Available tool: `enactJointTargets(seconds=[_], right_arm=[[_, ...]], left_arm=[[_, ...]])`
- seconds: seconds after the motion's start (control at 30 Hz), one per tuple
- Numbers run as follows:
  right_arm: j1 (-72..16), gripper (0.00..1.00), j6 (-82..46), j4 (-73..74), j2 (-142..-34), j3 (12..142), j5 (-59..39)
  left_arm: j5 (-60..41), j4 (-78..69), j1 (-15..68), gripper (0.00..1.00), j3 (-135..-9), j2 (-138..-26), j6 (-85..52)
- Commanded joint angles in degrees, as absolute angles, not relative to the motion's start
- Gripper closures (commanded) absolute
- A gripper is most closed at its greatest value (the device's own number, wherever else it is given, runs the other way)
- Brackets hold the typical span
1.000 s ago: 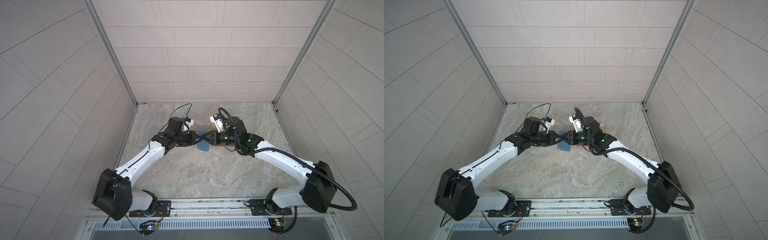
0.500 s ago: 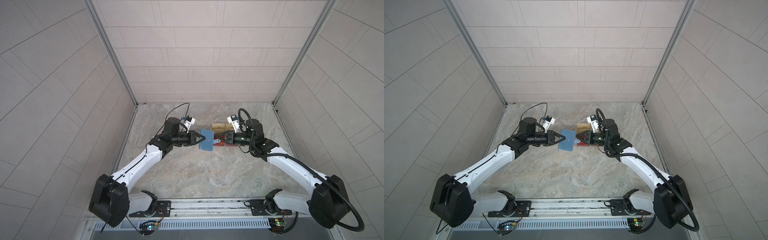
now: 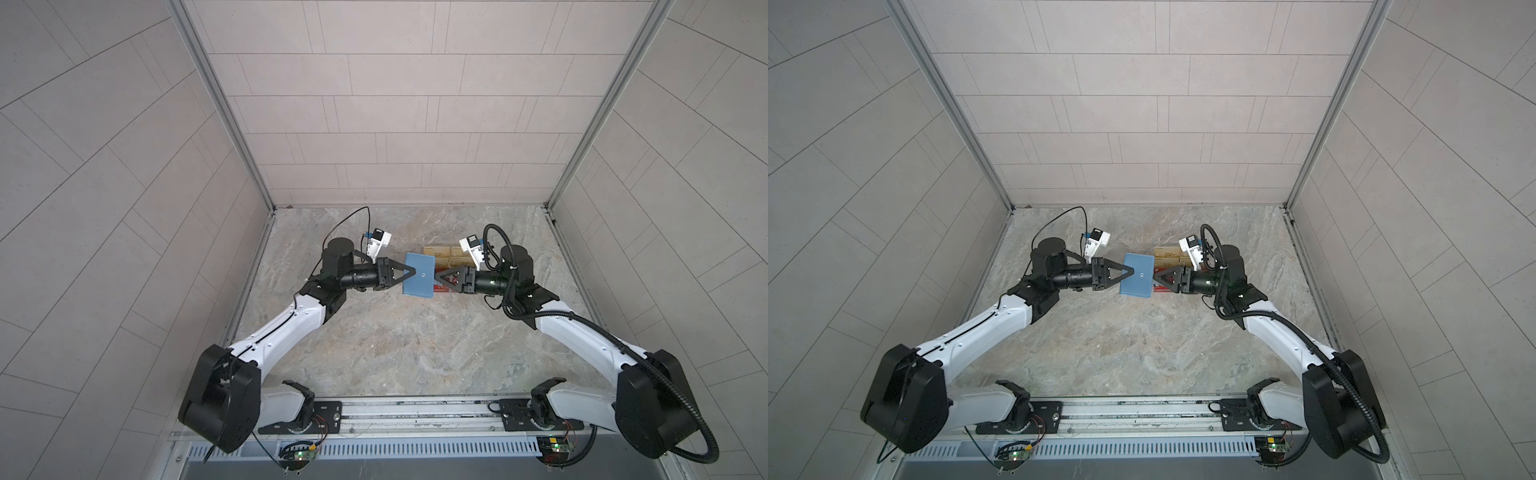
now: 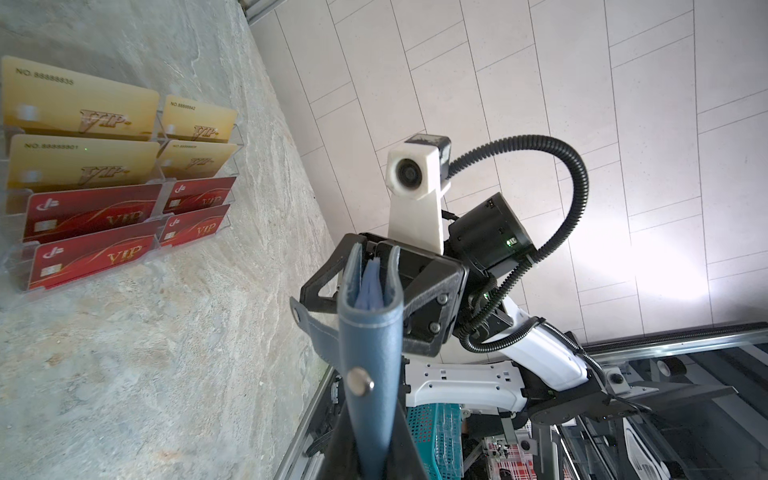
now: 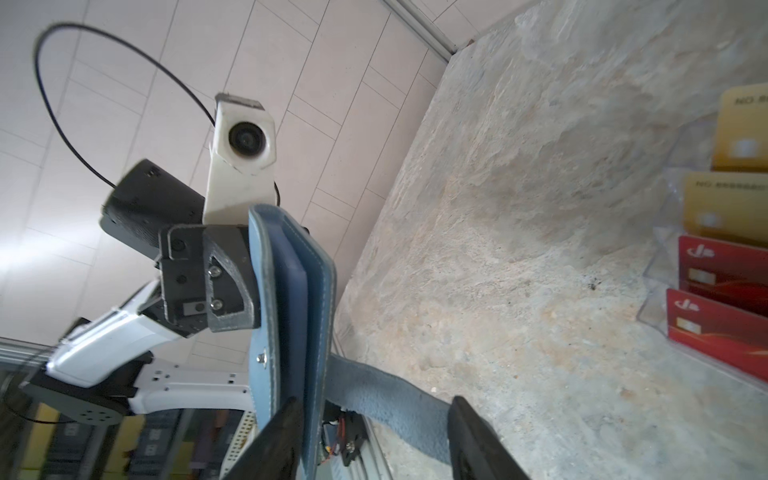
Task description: Put the credit cards into the card holder
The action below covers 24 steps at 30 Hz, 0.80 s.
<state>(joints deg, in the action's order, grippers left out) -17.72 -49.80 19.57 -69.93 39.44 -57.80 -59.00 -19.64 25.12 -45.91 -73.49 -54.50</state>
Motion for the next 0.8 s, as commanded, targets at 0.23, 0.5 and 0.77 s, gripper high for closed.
enactJointTargets(seconds=[0.23,0.5,0.77], right_arm=[[-16.50,0.43,-55.76,33.13,-71.31,40.71,-67.11],[-17.49,0.50,-49.07,24.75,-69.64,42.25,-68.42],[-17.67,0.57,-47.60,23.92,-70.96,42.91,-69.73]], left_arm=[[-62.49,-24.78,24.70,1.00,-46.30,-72.24,-56.08],[-63.41,-26.25,24.81,1.00,-47.61,-72.77,-57.94],[-63.99,-27.43,24.86,1.00,-47.14,-71.76,-59.03]])
